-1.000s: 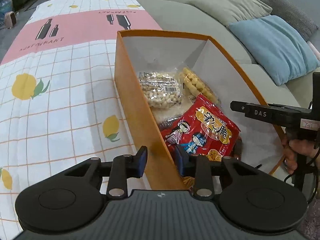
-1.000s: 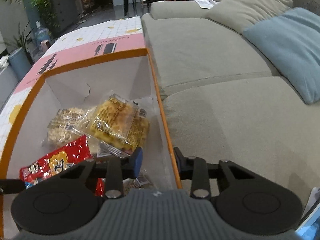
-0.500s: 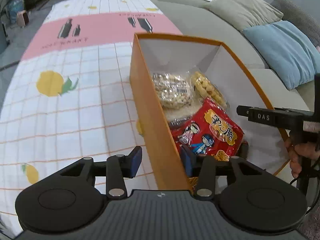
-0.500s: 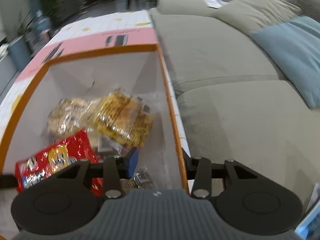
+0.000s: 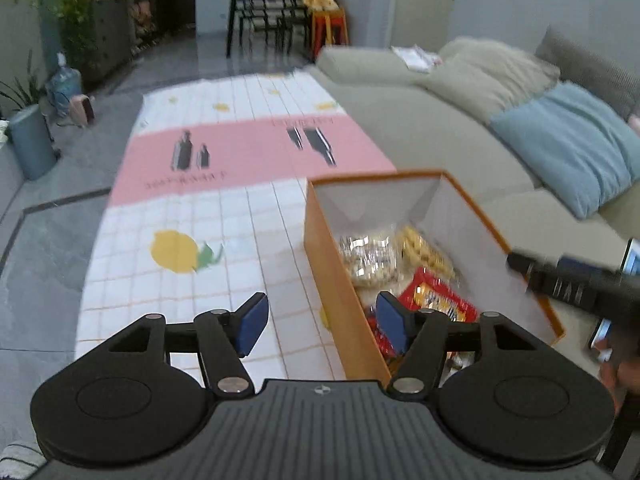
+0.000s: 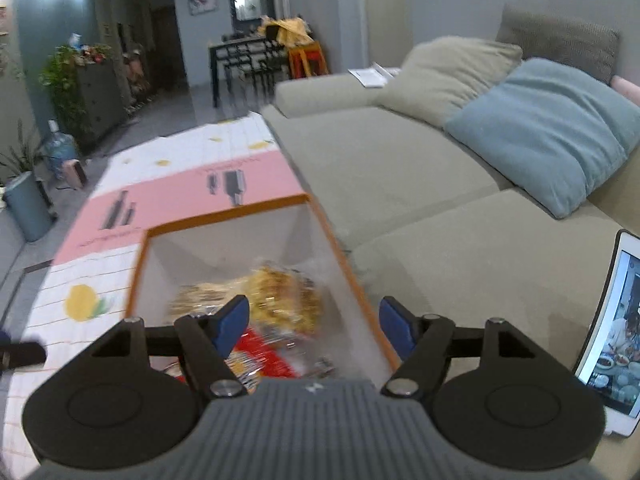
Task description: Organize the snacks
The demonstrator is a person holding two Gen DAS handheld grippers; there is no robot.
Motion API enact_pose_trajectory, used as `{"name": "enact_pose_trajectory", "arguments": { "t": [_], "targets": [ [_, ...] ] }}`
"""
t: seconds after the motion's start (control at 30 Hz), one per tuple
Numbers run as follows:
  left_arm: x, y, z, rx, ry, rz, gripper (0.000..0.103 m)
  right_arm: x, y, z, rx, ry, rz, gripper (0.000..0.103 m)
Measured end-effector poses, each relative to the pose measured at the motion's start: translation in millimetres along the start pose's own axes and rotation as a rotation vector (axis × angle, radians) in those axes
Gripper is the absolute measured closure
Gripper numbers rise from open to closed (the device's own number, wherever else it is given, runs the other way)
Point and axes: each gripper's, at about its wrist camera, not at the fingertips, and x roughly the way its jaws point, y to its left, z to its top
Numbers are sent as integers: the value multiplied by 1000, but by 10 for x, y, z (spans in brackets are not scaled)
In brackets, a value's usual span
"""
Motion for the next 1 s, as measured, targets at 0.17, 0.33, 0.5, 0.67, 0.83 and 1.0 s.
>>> {"name": "enact_pose_trajectory", "arguments": {
  "t": [0.17, 0.33, 0.5, 0.67, 0.83, 1.0],
  "targets": [
    [-290, 90, -95, -24, -82, -9, 29, -296, 287, -169, -25, -57, 63, 32],
    [-377, 170, -318, -49, -128, -4, 29, -485, 566, -468, -51, -82, 133, 31],
    [-248, 227, -507, -52, -154, 6, 29, -500, 803, -738, -128, -83, 170, 31],
    [51, 255, -586, -41, -95, 31, 30, -329, 939, -853, -209, -58, 133, 31],
    [196, 314, -676, -69, -20, 23, 30, -225, 916, -897, -200, -28, 124, 31],
    [252, 295, -746, -66, 13, 20, 30, -160, 953, -942, -225, -4, 107, 31]
  ]
}}
